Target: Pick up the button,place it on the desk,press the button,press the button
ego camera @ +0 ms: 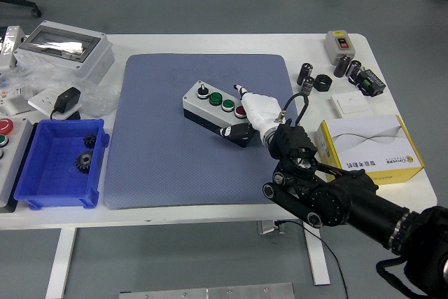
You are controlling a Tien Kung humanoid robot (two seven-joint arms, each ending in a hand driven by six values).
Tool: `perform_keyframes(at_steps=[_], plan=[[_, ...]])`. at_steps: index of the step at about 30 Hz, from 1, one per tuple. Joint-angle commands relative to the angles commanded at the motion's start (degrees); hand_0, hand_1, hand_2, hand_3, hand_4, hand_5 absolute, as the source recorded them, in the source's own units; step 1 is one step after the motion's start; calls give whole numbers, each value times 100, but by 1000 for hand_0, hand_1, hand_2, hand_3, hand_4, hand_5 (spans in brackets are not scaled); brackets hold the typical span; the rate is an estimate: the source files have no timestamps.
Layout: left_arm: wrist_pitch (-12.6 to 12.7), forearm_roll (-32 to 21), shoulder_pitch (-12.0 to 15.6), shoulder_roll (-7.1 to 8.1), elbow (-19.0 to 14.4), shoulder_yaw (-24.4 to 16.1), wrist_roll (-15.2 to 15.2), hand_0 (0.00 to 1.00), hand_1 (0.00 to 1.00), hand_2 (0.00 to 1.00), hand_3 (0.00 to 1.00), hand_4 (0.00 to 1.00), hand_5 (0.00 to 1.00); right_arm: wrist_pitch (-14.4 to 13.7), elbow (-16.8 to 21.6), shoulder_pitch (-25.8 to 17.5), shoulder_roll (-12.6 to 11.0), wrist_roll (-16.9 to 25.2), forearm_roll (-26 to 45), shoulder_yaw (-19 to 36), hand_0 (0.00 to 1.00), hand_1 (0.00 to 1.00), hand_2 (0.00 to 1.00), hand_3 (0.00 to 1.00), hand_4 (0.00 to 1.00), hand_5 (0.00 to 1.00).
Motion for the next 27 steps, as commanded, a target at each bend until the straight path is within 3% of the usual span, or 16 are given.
perform_keyframes(at_steps=[3,4,9,10,15,16,21,22,27], plan=[[-1,1,-2,2,3,-1,-7,623,493,492,588,246,34,-17,-19,4,0,-25,-9,-63,282,591,676,899,897,305],[-2,3,-2,3,4,-2,-8,623,493,492,588,246,26,-29,-27,5,0,-30,-13,-86,239,511,598,746,868,271],[-8,14,-5,3,7,-8,-16,623,493,492,588,246,26,-117,-61,8,0,-15,-29,-159,239,511,598,746,868,271],[-10,16,-4,3,7,-9,-17,623,494,492,588,245,24,-134,-65,9,0,-8,-31,-168,218,461,492,617,809,214],[-12,19,1,2,9,-10,-24,623,494,492,588,245,24,-220,-65,2,0,29,-49,-190,218,461,492,617,809,214],[-14,20,1,2,11,-11,-28,623,494,492,588,245,23,-229,-62,1,0,33,-56,-189,193,423,425,459,588,220],[-18,18,3,-3,21,-12,-51,623,494,492,588,245,23,-240,-53,-2,0,91,-51,-147,193,423,425,459,588,220],[-19,16,4,-4,21,-10,-52,623,493,492,588,245,23,-238,-53,-6,0,118,-32,-133,171,400,387,393,554,116],[-9,-3,14,-5,16,-1,-43,623,493,492,588,245,23,-228,-58,-24,0,373,176,-42,171,400,387,393,554,116]])
